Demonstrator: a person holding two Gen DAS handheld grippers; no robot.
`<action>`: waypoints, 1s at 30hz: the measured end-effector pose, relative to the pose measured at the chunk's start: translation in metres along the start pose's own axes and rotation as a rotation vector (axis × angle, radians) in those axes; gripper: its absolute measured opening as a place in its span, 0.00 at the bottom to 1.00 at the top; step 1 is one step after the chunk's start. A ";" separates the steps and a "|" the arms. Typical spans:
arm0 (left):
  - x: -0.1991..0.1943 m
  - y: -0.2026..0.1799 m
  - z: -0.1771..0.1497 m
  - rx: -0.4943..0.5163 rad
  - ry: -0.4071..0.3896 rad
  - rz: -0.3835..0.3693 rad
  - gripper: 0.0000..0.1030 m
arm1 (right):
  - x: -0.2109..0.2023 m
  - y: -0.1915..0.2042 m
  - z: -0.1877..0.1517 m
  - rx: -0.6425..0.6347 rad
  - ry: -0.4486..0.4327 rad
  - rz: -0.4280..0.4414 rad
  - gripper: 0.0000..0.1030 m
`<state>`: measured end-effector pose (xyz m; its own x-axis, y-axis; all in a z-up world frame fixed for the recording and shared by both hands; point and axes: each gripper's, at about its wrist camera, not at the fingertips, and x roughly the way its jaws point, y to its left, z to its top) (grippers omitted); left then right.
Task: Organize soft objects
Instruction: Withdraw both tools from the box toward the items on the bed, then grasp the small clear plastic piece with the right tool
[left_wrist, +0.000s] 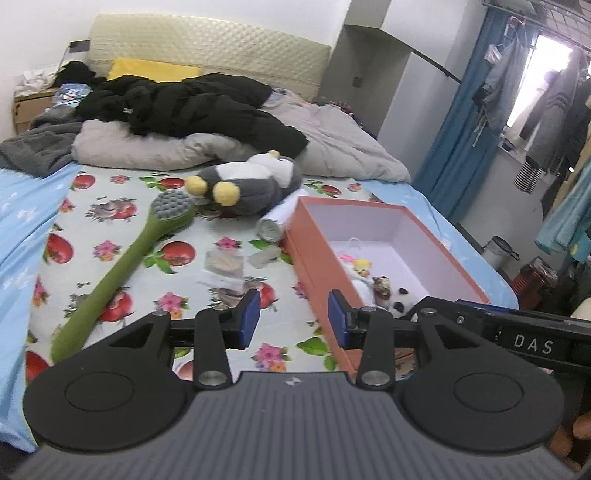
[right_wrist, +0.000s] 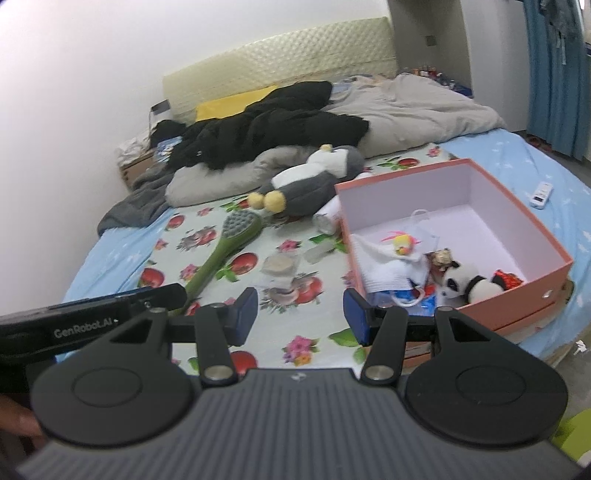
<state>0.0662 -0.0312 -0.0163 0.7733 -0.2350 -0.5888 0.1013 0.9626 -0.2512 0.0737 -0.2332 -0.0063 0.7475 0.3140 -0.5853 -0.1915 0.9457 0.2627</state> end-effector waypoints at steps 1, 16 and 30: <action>-0.002 0.004 -0.001 -0.004 -0.002 0.007 0.45 | 0.001 0.004 -0.002 -0.005 0.000 0.008 0.53; -0.024 0.048 -0.022 -0.078 -0.004 0.080 0.45 | 0.021 0.045 -0.014 -0.057 0.037 0.077 0.53; 0.035 0.070 -0.014 -0.081 0.065 0.085 0.56 | 0.064 0.048 -0.004 -0.056 0.049 0.052 0.53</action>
<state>0.0917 0.0260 -0.0659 0.7344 -0.1636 -0.6588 -0.0162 0.9660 -0.2579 0.1102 -0.1674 -0.0343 0.7040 0.3654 -0.6090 -0.2659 0.9307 0.2511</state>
